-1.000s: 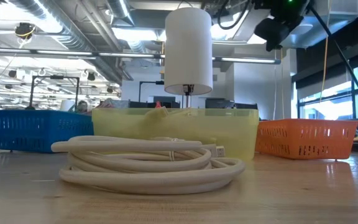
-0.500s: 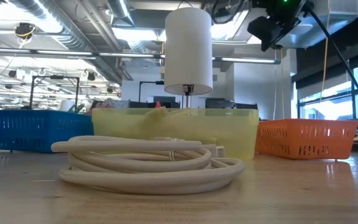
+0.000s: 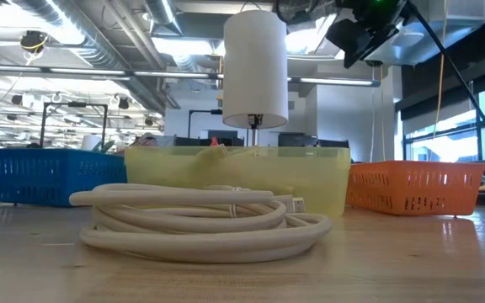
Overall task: Pick & Place USB Port
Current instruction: Put the white patterned USB cable into the orange bin
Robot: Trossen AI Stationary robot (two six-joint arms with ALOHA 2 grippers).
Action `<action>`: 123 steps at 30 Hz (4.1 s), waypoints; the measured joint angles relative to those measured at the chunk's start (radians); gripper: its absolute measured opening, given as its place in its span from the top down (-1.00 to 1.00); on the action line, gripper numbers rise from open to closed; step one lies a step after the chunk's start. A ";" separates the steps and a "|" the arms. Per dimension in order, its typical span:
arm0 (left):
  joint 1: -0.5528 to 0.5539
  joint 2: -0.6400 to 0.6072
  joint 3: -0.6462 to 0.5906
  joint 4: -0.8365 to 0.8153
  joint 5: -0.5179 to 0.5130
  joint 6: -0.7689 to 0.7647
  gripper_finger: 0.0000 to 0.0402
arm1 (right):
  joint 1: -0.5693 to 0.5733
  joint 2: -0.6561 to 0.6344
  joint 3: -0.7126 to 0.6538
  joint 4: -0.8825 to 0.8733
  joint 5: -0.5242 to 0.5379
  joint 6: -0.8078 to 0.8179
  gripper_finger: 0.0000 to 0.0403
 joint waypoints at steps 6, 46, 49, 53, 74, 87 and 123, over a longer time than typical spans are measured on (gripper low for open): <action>-0.002 -0.050 0.036 -0.058 -0.040 0.066 0.91 | 0.000 0.000 0.000 0.038 0.000 -0.054 -0.05; 0.322 -0.386 0.038 0.016 -1.138 1.520 0.94 | 0.048 -0.037 -0.025 -0.215 -0.056 0.147 -0.05; 0.405 -0.454 -0.127 0.428 -0.994 1.776 0.94 | 0.062 -0.054 -0.034 -0.216 -0.056 0.165 -0.05; 0.540 -0.519 -0.305 0.990 -0.686 2.180 0.94 | 0.073 -0.073 -0.039 -0.215 -0.065 0.172 -0.05; 1.236 -0.553 -0.279 1.359 0.308 2.401 0.94 | 0.137 -0.077 -0.039 0.306 -0.045 -0.187 -0.05; 1.243 -0.294 -0.071 1.423 0.427 2.388 0.93 | 0.188 -0.076 -0.049 0.780 -0.212 -0.599 -0.05; 1.223 -0.077 0.186 1.385 0.598 2.402 0.85 | 0.143 -0.076 -0.188 1.234 -0.469 -0.883 0.85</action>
